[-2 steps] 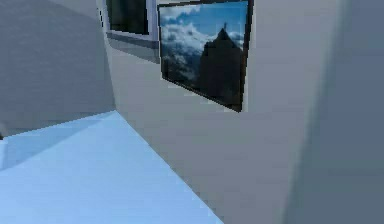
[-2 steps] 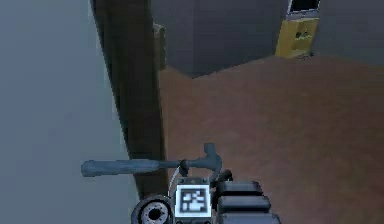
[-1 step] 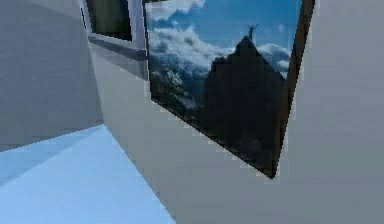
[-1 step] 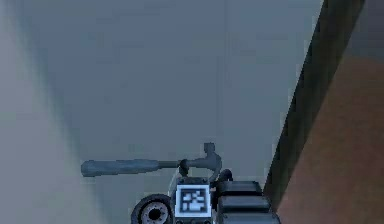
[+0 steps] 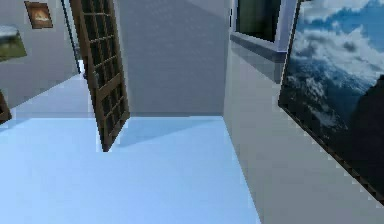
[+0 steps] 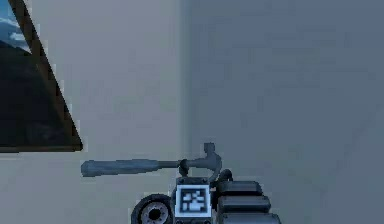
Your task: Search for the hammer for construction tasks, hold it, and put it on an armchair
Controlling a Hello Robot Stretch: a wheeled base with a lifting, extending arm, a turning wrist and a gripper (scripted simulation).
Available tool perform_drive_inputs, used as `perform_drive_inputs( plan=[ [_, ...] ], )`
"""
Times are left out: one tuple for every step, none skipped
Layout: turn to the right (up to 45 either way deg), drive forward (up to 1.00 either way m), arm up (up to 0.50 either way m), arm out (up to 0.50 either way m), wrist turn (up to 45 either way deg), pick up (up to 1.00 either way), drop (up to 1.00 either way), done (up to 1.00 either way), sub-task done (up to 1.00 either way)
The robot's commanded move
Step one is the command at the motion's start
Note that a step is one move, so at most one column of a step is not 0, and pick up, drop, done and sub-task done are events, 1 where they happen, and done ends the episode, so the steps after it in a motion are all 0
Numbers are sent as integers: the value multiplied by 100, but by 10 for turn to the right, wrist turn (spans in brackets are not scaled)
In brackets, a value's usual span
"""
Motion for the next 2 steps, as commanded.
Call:
perform_drive_inputs(
  plan=[
    [0, 45, 0, 0, 0, 0, 0, 0, 0],
    [-450, 0, 0, 0, 0, 0, 0, 0, 0]
  ],
)
